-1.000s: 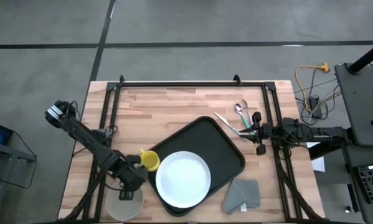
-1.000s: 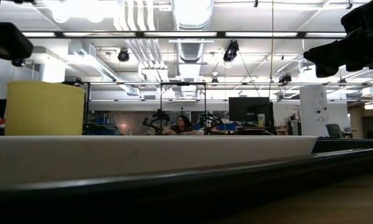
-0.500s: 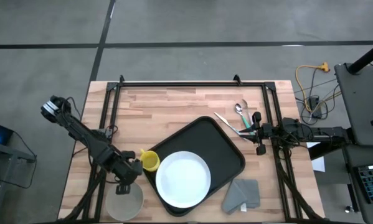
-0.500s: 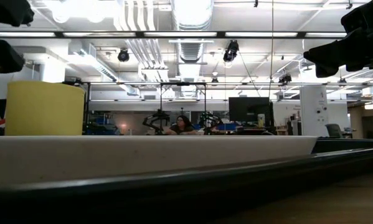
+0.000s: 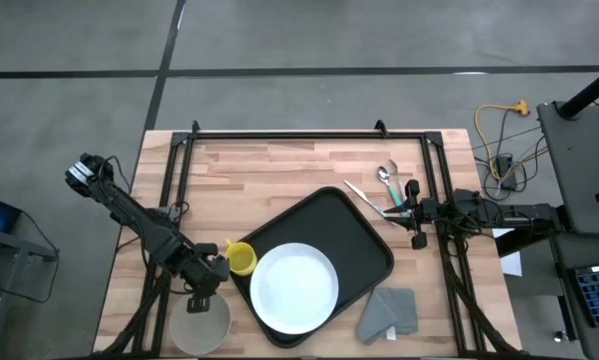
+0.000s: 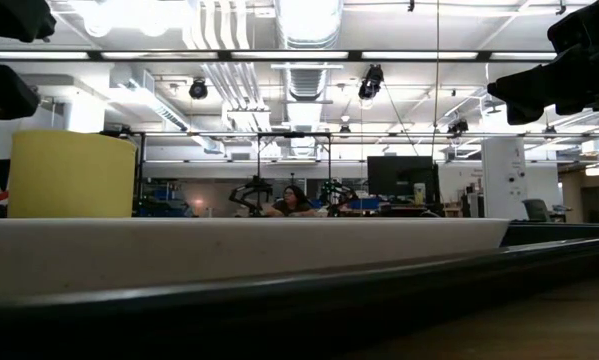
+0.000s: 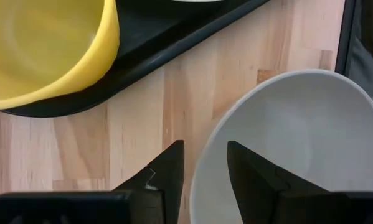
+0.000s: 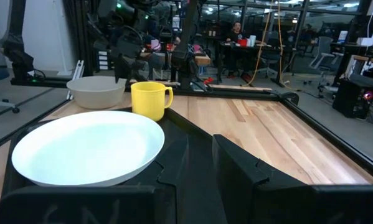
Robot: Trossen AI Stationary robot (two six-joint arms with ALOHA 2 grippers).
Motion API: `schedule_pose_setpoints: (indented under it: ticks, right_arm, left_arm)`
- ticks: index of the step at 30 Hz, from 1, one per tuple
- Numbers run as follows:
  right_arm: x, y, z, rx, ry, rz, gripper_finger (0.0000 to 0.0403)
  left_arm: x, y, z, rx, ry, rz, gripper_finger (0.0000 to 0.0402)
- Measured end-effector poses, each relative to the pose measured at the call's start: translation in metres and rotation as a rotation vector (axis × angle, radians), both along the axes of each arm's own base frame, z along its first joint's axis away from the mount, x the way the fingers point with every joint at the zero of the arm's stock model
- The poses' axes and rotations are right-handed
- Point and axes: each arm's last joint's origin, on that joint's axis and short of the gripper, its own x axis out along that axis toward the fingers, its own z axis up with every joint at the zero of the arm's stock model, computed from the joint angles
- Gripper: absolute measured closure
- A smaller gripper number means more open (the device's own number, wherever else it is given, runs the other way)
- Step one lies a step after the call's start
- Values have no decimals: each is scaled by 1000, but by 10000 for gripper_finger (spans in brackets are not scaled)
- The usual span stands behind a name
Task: Set up tray
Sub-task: Put the gray bowl on the white plate
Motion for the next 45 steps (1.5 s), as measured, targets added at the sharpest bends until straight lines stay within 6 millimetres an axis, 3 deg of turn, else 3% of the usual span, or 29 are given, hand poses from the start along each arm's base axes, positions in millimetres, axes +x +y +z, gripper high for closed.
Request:
schedule_pose_setpoints:
  ticks: [22,45]
  right_arm:
    - [0,0,0,0,0,0,335]
    - [0,0,0,0,0,0,335]
  left_arm:
    - [3,-3,-5,-39,-40,10,295]
    - [-8,6,-43,-44,-2,52,295]
